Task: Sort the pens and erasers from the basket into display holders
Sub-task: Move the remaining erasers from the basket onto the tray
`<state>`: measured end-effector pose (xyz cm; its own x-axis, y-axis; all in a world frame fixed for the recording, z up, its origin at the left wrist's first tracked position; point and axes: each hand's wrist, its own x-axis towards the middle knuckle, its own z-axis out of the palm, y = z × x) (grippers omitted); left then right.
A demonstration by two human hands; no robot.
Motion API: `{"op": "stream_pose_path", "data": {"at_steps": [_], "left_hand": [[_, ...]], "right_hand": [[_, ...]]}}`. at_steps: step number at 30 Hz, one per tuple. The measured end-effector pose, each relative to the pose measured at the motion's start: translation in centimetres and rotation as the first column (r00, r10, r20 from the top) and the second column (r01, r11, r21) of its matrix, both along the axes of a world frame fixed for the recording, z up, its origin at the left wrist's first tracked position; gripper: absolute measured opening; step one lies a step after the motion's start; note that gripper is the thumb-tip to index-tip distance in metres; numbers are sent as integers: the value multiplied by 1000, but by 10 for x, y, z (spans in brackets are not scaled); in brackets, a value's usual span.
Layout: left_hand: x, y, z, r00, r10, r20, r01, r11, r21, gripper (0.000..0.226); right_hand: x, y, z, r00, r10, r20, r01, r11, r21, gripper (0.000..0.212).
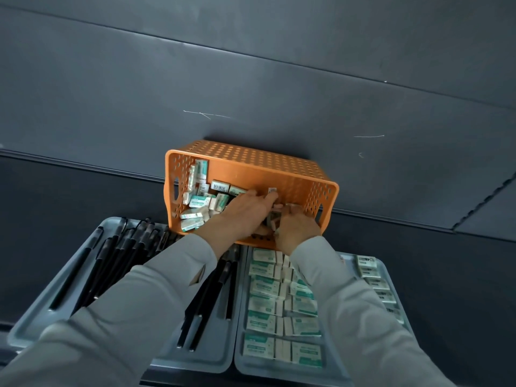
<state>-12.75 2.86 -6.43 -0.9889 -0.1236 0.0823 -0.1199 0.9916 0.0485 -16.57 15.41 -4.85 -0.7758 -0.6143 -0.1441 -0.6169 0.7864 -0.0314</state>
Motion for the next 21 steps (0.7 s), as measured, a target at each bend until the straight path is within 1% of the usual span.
{"op": "stream_pose_path", "data": {"at_steps": [2, 4, 5, 7, 11, 12, 14, 16, 18, 20, 21], "left_hand": [[-1, -1, -3, 1000, -19, -3, 19, 1000, 1, 76], [-3, -1, -11, 996, -78, -50, 75, 996, -55, 80], [-4, 0, -14, 992, -107, -74, 100, 991, -87, 79], [-3, 3, -18, 982, -141, -125, 129, 987, -101, 71], [1, 2, -18, 960, -152, -234, 145, 988, -47, 44], [2, 1, -18, 957, -157, -244, 150, 988, -48, 40], [5, -2, -15, 955, -184, -232, 172, 983, -71, 45], [7, -2, -11, 957, -209, -199, 197, 977, -80, 47], [6, -2, -10, 959, -208, -194, 197, 978, -73, 49], [3, -3, -10, 963, -166, -213, 156, 986, -66, 47], [1, -3, -10, 964, -145, -221, 133, 989, -67, 46]], "right_hand": [[4, 1, -1, 998, 50, -42, -49, 999, 20, 52], [7, 2, -3, 996, 75, -57, -75, 997, -7, 52], [8, 2, -5, 996, 74, -54, -76, 997, -33, 54], [7, 3, -8, 998, 53, -39, -57, 993, -104, 53], [2, 8, -4, 1000, 16, -10, -18, 962, -273, 40], [2, 8, -3, 1000, 22, 8, -19, 956, -293, 37], [1, 7, -3, 998, 51, 45, -36, 959, -280, 36], [0, 6, -3, 993, 80, 90, -56, 969, -242, 42], [-2, 6, -3, 984, 107, 139, -75, 974, -215, 54], [-6, 7, -2, 981, 117, 157, -86, 978, -193, 66], [-7, 7, -2, 982, 113, 149, -83, 978, -191, 69]]}}
